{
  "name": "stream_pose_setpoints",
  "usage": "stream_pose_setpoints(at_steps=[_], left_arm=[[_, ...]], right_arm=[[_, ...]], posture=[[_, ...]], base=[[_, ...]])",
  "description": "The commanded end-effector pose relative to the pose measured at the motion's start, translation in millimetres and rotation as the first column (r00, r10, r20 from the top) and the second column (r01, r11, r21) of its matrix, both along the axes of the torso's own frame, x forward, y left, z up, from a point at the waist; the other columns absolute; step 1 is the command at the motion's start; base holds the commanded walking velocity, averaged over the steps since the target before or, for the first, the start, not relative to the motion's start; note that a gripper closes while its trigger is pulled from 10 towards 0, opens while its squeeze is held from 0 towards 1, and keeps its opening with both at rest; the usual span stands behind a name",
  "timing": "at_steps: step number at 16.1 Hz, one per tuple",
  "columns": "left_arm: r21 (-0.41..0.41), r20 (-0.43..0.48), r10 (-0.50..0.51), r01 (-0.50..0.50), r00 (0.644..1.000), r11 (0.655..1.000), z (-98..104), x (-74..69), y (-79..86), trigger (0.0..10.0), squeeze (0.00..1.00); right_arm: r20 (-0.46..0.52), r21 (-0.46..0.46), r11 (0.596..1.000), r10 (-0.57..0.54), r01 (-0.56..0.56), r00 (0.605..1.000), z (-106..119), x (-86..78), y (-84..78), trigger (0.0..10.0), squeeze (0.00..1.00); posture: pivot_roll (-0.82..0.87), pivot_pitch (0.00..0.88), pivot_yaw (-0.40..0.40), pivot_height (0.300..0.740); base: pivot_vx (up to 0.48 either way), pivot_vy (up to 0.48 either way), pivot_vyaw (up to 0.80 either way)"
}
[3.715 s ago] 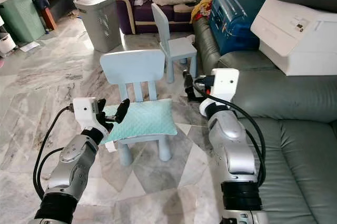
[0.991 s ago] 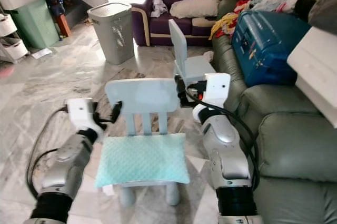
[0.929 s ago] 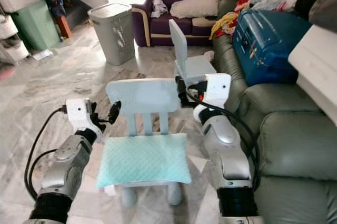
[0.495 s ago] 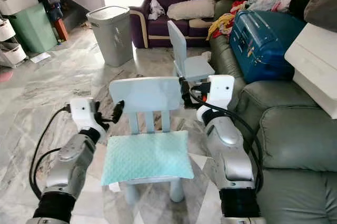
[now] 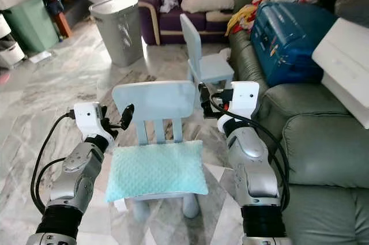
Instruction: Move the pillow to the sofa
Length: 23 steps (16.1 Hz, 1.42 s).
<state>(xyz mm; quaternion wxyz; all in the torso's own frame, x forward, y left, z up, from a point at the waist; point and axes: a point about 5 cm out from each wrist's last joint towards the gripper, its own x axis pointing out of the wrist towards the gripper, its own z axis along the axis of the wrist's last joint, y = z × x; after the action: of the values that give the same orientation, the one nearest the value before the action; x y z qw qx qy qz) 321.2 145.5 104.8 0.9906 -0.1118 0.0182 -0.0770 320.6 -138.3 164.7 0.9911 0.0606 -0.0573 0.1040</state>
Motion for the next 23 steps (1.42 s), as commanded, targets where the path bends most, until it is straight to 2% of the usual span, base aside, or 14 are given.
stream_pose_setpoints(at_steps=[1,6,23], left_arm=[[0.002,0.004,0.011,-0.011,1.0,1.0,-0.8,-1.7,6.5,10.0,0.0],[-0.019,0.016,-0.007,0.007,1.0,1.0,0.1,-3.7,3.9,10.0,0.0],[-0.034,0.019,-0.036,0.037,0.999,0.999,-0.6,-4.1,-0.2,10.0,0.0]], right_arm=[[0.006,0.004,1.0,0.006,-0.006,1.0,1.0,-1.4,2.5,10.0,0.0],[0.008,0.004,1.0,0.014,-0.015,1.0,1.2,-2.2,4.2,10.0,0.0],[0.014,0.001,1.0,0.016,-0.016,1.0,2.9,-1.0,3.8,10.0,0.0]], posture=[[-0.16,0.0,0.051,0.74],[-0.16,0.0,0.05,0.74],[-0.16,0.0,0.051,0.74]], base=[[0.0,0.0,0.0],[0.0,0.0,0.0],[0.321,0.0,0.0]])
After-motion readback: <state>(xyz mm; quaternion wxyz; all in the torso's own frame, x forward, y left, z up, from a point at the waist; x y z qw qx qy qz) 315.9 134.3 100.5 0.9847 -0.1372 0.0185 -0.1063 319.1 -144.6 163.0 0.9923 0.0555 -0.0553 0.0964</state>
